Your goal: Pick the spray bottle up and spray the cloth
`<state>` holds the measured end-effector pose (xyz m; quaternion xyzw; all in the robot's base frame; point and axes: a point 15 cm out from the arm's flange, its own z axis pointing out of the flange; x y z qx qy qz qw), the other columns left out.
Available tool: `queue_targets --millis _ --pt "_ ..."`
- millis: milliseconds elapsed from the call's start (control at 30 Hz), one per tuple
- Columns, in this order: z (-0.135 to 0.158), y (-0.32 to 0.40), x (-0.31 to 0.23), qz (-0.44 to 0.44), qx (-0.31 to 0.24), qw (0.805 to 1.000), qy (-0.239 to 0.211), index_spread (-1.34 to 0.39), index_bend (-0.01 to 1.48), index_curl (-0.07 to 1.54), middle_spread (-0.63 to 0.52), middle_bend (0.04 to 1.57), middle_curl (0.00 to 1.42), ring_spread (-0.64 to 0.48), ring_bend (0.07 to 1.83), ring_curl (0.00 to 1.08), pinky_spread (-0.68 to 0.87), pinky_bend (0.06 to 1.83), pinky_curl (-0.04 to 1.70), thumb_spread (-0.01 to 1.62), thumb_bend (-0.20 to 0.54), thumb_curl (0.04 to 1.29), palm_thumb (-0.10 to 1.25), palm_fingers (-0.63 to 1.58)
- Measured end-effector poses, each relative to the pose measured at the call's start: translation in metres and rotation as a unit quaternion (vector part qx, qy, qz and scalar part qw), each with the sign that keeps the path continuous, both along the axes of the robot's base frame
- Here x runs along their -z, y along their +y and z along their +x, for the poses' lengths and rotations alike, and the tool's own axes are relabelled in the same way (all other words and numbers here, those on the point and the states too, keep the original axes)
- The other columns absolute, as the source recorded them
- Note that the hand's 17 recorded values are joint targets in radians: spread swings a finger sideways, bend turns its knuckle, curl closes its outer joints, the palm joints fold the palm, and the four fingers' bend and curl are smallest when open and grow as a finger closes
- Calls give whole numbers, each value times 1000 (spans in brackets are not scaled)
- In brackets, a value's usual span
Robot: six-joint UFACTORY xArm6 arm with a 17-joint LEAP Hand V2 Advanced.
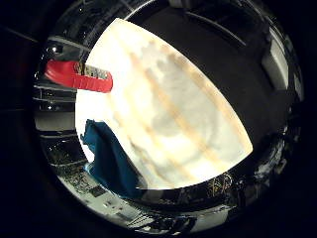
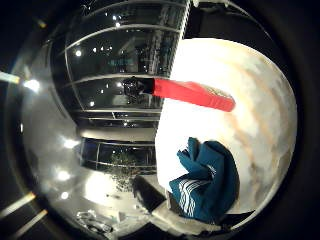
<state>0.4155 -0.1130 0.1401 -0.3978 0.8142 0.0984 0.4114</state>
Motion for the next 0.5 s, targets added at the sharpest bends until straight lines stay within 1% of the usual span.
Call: queue_targets --millis 133,367,500 --pt "16 4 -3 0 -13 1000 -4 -170 132 195 249 163 221 300 308 240 421 464 316 857 -35 290 218 -96" --pt "31 19 1 1 -35 999 -2 -164 133 188 256 163 216 304 303 248 422 458 317 852 -34 300 221 -89" --pt "45 29 2 3 -44 999 -4 -161 130 186 257 165 216 304 304 253 425 461 319 851 -34 304 220 -84"
